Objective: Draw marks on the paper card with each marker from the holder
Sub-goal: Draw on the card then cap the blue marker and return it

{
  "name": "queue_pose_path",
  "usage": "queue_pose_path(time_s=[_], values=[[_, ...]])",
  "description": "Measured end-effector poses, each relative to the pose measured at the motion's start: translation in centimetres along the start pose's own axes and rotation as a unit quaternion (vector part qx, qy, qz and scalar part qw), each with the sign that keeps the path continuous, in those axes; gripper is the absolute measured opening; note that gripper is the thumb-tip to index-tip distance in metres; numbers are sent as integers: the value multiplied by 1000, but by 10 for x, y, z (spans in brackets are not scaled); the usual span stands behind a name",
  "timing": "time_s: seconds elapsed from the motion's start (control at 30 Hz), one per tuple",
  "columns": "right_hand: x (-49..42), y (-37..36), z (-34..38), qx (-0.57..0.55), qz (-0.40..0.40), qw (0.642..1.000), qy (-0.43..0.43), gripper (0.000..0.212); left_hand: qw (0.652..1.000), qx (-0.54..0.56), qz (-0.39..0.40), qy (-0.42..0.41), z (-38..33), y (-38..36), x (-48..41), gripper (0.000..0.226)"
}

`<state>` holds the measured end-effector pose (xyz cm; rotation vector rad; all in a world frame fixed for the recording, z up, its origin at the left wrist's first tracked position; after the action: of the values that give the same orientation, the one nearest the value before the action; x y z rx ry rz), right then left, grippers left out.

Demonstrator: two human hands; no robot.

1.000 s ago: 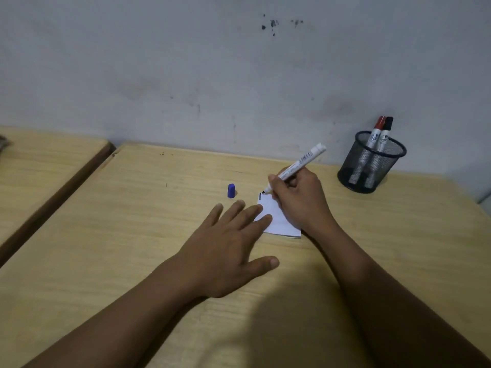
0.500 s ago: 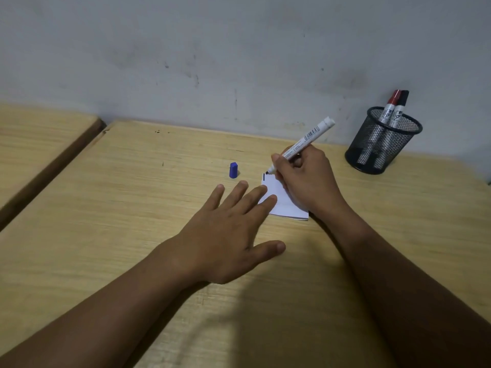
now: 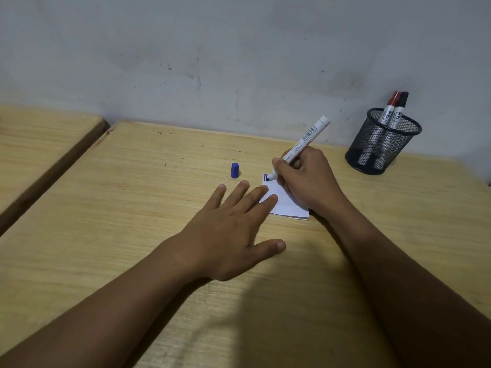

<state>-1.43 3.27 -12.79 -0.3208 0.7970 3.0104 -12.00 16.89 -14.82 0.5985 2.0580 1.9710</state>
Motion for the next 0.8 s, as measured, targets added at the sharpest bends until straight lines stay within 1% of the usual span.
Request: queue_pose_path(time_s=[0.07, 0.1, 0.2, 0.27, 0.33, 0.4, 0.43, 0.47, 0.5, 0.57, 0.63, 0.67, 0.73, 0.77, 0.8], values=[[1, 1, 0, -11, -6, 1000, -1, 24, 1000, 0, -8, -2, 1, 0, 0, 82], [2, 3, 0, -35, -13, 999, -4, 23, 1000, 2, -18, -5, 2, 2, -1, 81], [6, 13, 2, -153, -47, 987, -8, 20, 997, 17, -77, -10, 2, 8, 0, 80], [10, 19, 3, -219, -63, 974, -18, 18, 989, 55, -138, 6, 3, 15, 3, 77], [12, 24, 2, -283, -76, 955, -39, 16, 969, 107, -220, 44, 10, 25, 6, 70], [13, 30, 5, -341, -91, 933, -63, 14, 939, 97, -315, 96, 22, 39, 8, 58], [15, 33, 8, -356, -99, 926, -72, 15, 928, 88, -338, 129, 29, 45, 7, 53], [15, 38, 12, -366, -103, 922, -76, 16, 923, 82, -338, 162, 36, 50, 4, 50], [17, 42, 18, -374, -103, 919, -75, 17, 927, 73, -317, 189, 42, 53, -2, 48], [24, 50, 31, -379, -95, 918, -66, 14, 944, 58, -235, 223, 54, 53, -17, 44], [32, 58, 39, -363, -86, 926, -55, 12, 954, 63, -176, 232, 62, 54, -25, 32], [36, 64, 42, -354, -86, 930, -49, 12, 957, 60, -168, 228, 62, 56, -27, 27], [44, 77, 49, -342, -91, 934, -40, 14, 956, 66, -182, 221, 61, 62, -24, 21], [47, 84, 52, -341, -93, 935, -37, 16, 950, 96, -198, 224, 61, 65, -20, 18], [50, 91, 56, -342, -93, 935, -35, 16, 938, 149, -212, 229, 60, 70, -14, 15]])
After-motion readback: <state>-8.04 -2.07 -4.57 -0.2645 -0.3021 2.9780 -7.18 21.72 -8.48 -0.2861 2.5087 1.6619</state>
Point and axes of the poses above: each hand's wrist, its own x-axis away from the middle knuckle, its own y-axis out of the back of the hand, z = x × y, the point moved 6 cm from there along -x, towards the middle knuckle, and after that the axes turned 6 degrees about -x, right-handed, at the moved point
